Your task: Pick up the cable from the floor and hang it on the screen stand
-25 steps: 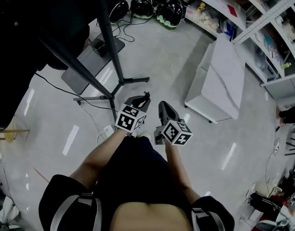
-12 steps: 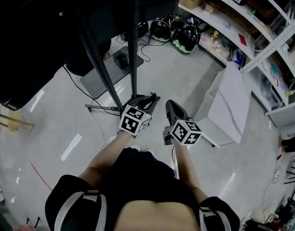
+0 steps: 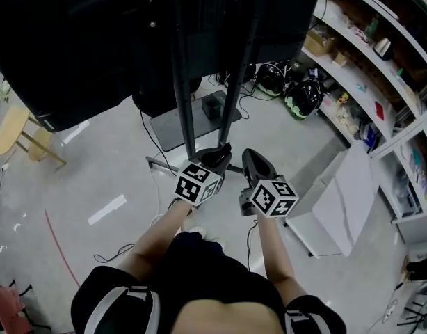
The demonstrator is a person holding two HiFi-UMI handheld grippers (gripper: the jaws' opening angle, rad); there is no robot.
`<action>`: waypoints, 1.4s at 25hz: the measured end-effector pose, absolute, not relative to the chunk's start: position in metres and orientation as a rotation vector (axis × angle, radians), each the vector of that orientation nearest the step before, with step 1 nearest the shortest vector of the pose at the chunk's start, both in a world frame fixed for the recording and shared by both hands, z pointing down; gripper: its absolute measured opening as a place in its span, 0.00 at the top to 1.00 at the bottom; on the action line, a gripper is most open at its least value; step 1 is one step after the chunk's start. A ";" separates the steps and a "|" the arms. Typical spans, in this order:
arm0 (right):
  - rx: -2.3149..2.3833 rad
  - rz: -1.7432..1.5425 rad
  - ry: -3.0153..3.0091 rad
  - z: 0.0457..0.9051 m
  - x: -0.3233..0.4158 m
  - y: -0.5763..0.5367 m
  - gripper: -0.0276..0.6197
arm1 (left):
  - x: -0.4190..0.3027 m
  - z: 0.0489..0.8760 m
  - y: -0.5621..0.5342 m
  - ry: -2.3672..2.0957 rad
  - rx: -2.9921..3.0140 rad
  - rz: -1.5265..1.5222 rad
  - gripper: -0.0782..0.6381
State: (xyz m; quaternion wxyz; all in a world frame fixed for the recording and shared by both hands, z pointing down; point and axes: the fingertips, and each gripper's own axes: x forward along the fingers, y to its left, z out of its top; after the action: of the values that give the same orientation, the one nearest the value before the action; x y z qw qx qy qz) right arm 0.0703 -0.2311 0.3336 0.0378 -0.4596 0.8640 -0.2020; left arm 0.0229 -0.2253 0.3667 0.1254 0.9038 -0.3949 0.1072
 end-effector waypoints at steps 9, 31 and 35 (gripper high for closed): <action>-1.155 -0.472 2.819 0.279 -0.001 -0.255 0.92 | -0.044 0.310 -0.235 -1.307 2.581 0.159 0.82; -0.501 -0.251 3.026 0.156 -0.256 -0.273 0.92 | -0.286 0.200 -0.257 -1.686 2.499 0.023 0.82; -0.437 -0.175 3.038 0.136 -0.292 -0.271 0.92 | -0.315 0.189 -0.263 -1.716 2.506 0.009 0.82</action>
State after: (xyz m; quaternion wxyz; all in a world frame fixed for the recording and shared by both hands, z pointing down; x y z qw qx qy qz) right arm -0.2918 -0.2710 0.1362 0.0338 -0.1420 0.9877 -0.0570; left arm -0.3146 -0.2628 0.1886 0.0522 0.8240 -0.5641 0.0031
